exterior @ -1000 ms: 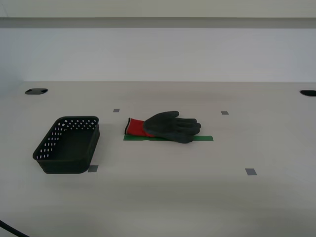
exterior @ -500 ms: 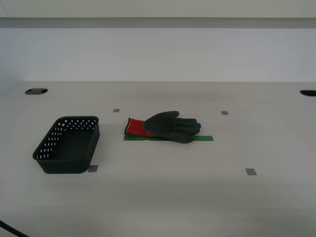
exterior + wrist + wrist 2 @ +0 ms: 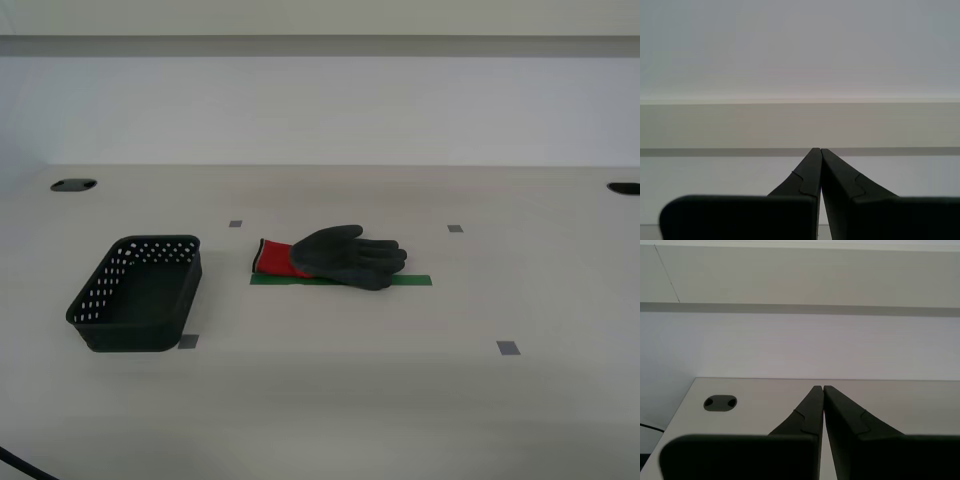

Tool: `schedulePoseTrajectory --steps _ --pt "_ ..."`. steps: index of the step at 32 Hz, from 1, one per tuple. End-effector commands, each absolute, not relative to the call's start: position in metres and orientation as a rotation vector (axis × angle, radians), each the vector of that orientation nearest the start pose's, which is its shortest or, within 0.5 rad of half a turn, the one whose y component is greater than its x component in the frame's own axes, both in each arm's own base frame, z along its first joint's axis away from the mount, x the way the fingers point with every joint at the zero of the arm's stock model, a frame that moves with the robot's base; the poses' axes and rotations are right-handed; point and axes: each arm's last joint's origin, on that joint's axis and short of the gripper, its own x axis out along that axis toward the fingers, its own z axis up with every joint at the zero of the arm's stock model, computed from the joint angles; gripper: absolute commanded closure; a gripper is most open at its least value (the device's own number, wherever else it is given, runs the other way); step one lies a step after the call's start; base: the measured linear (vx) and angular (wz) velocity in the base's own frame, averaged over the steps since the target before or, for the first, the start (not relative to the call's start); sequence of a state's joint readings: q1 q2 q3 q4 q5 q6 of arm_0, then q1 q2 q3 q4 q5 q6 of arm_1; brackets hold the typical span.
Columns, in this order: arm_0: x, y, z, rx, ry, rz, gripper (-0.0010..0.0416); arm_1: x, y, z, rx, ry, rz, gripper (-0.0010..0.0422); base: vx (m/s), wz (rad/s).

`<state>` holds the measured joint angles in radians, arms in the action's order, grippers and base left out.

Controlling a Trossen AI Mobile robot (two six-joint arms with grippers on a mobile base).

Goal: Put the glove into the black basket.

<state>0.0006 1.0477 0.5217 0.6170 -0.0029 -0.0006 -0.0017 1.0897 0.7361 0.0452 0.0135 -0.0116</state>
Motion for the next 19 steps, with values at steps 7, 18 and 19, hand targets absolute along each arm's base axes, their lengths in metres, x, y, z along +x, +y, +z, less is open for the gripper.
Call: schedulePoseTrajectory --steps 7,18,19 --pt "0.227 0.0 0.27 0.0 -0.094 0.003 0.0405 0.247 -0.003 0.314 -0.021 0.398 -0.087 0.0412 0.0 0.0" --pt "0.227 0.0 0.27 0.0 -0.094 0.003 0.0405 0.274 -0.008 0.326 0.051 0.738 -0.139 0.0412 0.0 0.0" --pt "0.227 0.0 0.27 0.0 -0.094 0.002 0.0405 0.278 -0.008 0.325 0.058 0.759 -0.145 0.0412 0.0 0.0"
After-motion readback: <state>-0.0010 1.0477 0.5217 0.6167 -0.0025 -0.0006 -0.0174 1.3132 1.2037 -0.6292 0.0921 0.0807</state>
